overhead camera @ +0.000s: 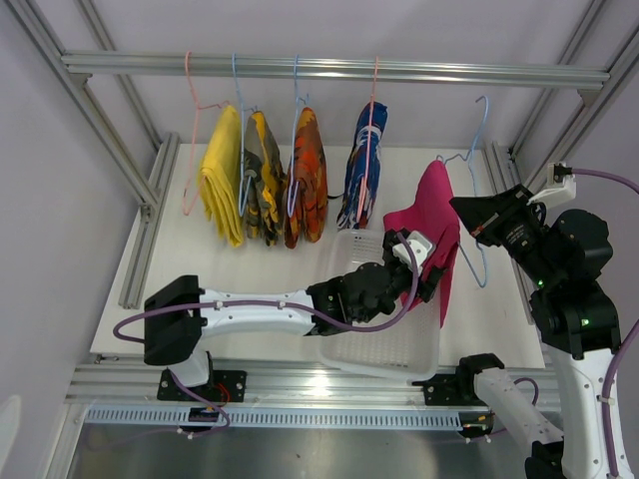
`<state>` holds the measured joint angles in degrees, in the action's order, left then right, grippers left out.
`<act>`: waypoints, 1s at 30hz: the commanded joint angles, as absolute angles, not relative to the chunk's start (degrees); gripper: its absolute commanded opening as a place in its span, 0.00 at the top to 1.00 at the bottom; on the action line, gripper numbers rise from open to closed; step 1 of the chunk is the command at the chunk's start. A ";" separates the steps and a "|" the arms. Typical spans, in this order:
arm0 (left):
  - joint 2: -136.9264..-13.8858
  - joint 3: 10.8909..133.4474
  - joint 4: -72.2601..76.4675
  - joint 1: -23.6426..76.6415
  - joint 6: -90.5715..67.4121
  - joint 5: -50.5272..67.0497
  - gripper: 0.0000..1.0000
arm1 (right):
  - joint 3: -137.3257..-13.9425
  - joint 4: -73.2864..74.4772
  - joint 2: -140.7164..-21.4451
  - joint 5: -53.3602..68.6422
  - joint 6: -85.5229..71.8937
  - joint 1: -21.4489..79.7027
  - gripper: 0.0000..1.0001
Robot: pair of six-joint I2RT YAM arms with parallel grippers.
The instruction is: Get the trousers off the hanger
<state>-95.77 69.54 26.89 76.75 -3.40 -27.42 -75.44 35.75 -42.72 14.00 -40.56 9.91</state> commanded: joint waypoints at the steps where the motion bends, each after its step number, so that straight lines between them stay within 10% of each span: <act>1: -95.54 68.91 29.62 76.91 -2.20 -28.74 0.24 | -76.82 27.42 -41.13 15.64 -39.29 10.20 1.00; 22: -99.75 73.39 29.53 76.90 -0.09 -32.61 0.71 | -71.72 25.93 -38.59 18.81 -41.48 10.28 1.00; 27: -101.51 76.54 28.39 76.90 -0.35 -33.40 0.97 | -70.05 26.10 -37.01 19.07 -41.84 10.28 1.00; 30: -102.13 77.16 28.13 76.90 -0.70 -33.40 0.85 | -69.52 26.19 -36.65 19.25 -41.92 10.20 1.00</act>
<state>-101.43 73.78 26.24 77.14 -0.78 -31.57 -68.66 33.50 -38.33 16.21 -40.51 9.91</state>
